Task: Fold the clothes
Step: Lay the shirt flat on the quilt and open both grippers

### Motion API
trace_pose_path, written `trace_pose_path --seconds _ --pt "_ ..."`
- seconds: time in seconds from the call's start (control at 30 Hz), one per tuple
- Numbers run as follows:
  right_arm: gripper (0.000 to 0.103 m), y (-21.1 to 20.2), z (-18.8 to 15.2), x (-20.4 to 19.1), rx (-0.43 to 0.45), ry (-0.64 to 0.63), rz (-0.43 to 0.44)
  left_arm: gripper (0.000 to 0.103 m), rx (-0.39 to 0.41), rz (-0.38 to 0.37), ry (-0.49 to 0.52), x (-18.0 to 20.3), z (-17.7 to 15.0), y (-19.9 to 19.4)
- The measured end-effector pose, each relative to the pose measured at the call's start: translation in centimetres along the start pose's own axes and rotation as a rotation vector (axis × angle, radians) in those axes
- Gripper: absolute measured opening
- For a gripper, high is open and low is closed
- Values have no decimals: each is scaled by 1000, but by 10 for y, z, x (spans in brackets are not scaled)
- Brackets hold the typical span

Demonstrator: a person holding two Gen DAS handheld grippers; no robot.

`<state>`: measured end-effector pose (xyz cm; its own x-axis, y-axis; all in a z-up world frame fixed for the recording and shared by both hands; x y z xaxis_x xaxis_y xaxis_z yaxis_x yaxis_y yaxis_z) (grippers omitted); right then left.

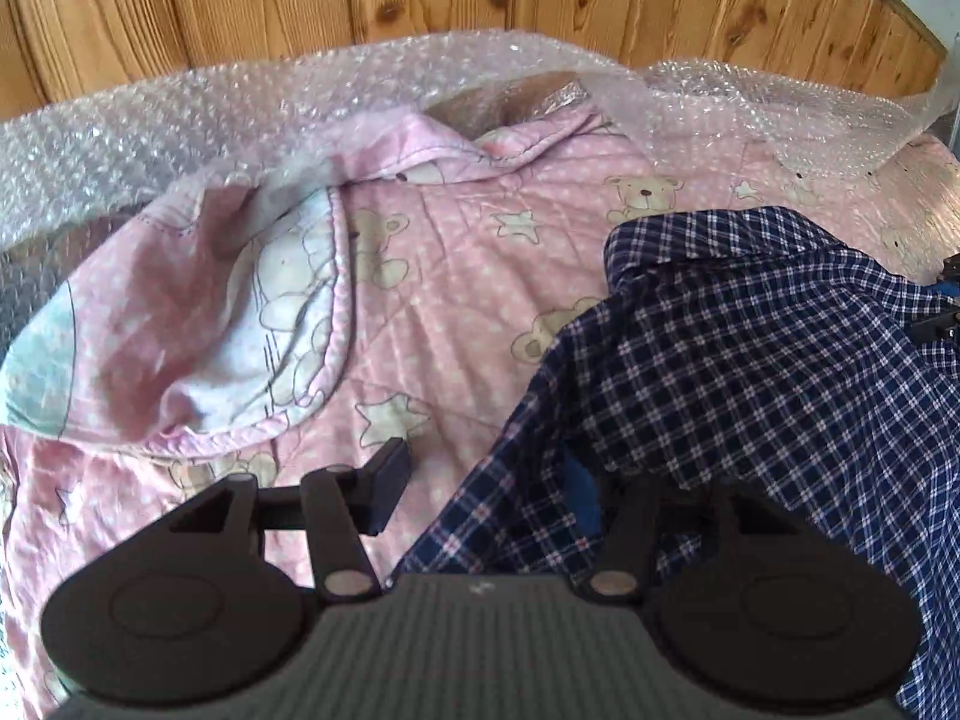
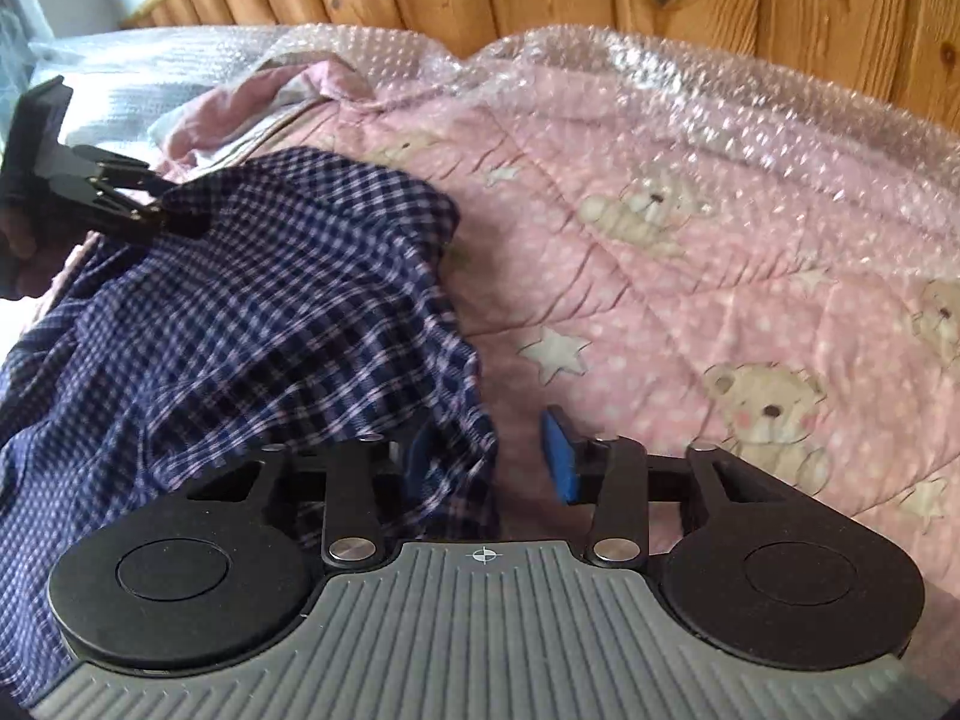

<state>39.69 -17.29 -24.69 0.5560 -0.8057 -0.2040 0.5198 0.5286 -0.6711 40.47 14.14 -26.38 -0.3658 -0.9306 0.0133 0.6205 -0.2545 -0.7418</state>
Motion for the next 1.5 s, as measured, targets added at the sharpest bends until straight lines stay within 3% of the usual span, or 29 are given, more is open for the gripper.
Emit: trace_pose_path --seconds 0.03,0.07,0.1,0.13,0.27,0.33,0.4,0.47,0.53,0.57,0.6,0.63,0.7,0.77,0.9,0.97,1.07,1.17,1.23,1.3,1.37,1.5 --pt "15 -1 -1 -1 3 -6 -7 50 2 -9 -2 0 1 0" --pt "0 -1 -2 -3 6 -12 -14 37 8 -17 -6 1 4 -1" --pt "0 -3 -1 -4 13 -18 -28 4 14 -24 -9 2 8 -2" --pt "0 -7 2 -3 27 -38 -54 2 28 -22 -19 2 15 -3" --pt "0 -27 32 22 103 -69 -181 2 126 -27 -28 14 64 -7" --pt "0 -32 49 44 113 -58 -230 2 141 -12 -13 22 86 2" --pt "0 -38 66 66 124 -48 -280 4 106 37 14 29 93 23" --pt "0 -25 70 77 89 -48 -314 15 35 118 54 31 85 49" --pt "0 -9 59 78 41 -73 -335 34 12 198 71 29 73 59" --pt "9 -8 52 77 25 -78 -344 37 24 225 67 27 69 55" --pt "24 -10 46 76 12 -79 -353 42 50 239 52 24 66 43" --pt "33 -22 42 76 33 -59 -359 49 77 253 38 22 64 32" --pt "54 -57 36 76 107 1 -371 53 120 237 -8 16 57 3" --pt "55 -102 19 71 148 93 -359 54 136 181 -57 15 47 -26" --pt "55 -171 -42 21 120 207 -350 55 96 114 -112 26 8 -69" --pt "57 -196 -77 -14 83 217 -356 55 82 109 -131 36 -13 -89" --pt "73 -219 -127 -55 13 191 -364 55 75 102 -214 51 -43 -125" --pt "76 -232 -176 -89 -67 132 -371 55 62 94 -308 65 -69 -154" --pt "71 -239 -207 -107 -124 90 -369 55 49 102 -338 77 -84 -170" --pt "24 -243 -223 -106 -174 78 -366 55 40 111 -335 89 -95 -183" --pt "0 -251 -226 -95 -183 91 -358 55 37 124 -325 100 -103 -196" --pt "0 -277 -203 -42 -140 66 -573 55 57 129 -331 114 -116 -224"
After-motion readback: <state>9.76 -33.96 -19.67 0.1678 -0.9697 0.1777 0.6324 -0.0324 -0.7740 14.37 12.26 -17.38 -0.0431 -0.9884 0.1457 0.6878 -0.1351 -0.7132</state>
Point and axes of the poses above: each gripper's, at about its wrist camera, not at the fingertips, and y roughly the way its jaws point, x to its right, z to its top, the point moved 7 cm from there along y, roughly the way its jaws point, and after that the axes turned 11 degrees about x, right-handed, at the moved point
